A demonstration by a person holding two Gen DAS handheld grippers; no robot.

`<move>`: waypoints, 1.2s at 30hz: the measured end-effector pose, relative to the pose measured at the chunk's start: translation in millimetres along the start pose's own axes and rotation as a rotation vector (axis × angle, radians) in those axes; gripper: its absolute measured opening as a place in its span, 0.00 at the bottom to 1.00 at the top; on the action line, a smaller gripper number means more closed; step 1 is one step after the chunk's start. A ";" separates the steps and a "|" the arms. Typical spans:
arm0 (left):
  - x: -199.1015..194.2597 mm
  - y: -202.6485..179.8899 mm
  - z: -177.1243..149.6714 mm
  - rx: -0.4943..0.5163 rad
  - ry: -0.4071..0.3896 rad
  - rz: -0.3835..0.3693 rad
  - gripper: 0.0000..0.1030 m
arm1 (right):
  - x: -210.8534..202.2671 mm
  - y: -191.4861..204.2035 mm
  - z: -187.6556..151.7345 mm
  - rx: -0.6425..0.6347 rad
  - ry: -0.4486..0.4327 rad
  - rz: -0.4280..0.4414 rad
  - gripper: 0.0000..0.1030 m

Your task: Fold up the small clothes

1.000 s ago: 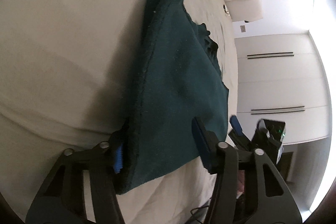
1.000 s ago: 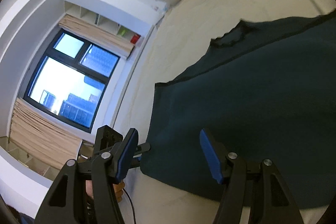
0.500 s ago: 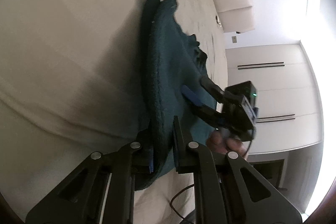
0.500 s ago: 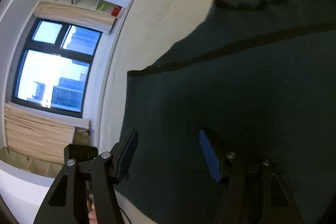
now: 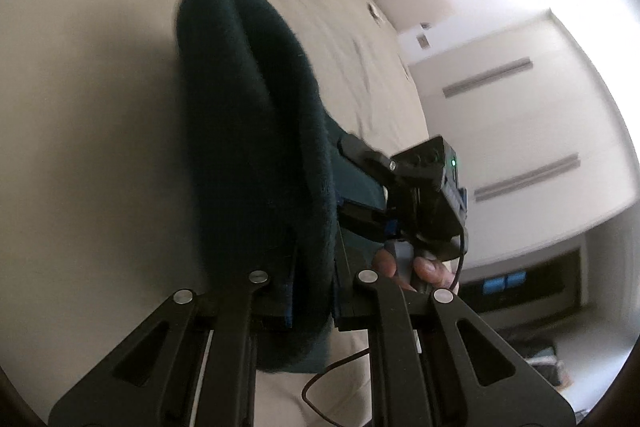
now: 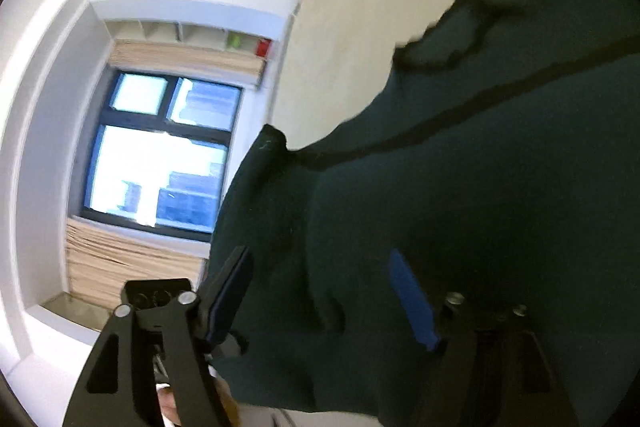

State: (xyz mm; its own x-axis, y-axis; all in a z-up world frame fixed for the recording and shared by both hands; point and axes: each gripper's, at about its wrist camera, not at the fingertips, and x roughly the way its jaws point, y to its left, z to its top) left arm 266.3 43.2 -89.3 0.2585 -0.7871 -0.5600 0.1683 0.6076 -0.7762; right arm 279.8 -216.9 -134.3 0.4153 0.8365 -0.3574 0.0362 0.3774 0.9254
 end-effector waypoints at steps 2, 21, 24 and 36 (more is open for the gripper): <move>29.8 -16.6 -5.1 0.028 0.033 0.003 0.10 | -21.2 -8.0 3.4 0.006 -0.019 0.027 0.80; 139.7 -61.9 -57.6 0.179 0.141 0.179 0.11 | -52.7 -28.9 18.6 -0.066 0.002 -0.273 0.16; 154.3 -74.9 -50.7 0.193 0.144 0.166 0.11 | -60.7 -21.5 18.9 -0.093 -0.014 -0.298 0.14; 217.8 -136.9 -50.6 0.309 0.207 0.099 0.17 | -160.8 -54.9 33.8 -0.007 -0.108 -0.359 0.13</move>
State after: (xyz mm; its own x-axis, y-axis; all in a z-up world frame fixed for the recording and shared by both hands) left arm 251.4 -216.8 -119.6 0.0960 -0.7088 -0.6989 0.4389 0.6603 -0.6094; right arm 241.8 -385.5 -123.3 0.4709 0.6041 -0.6429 0.1907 0.6418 0.7427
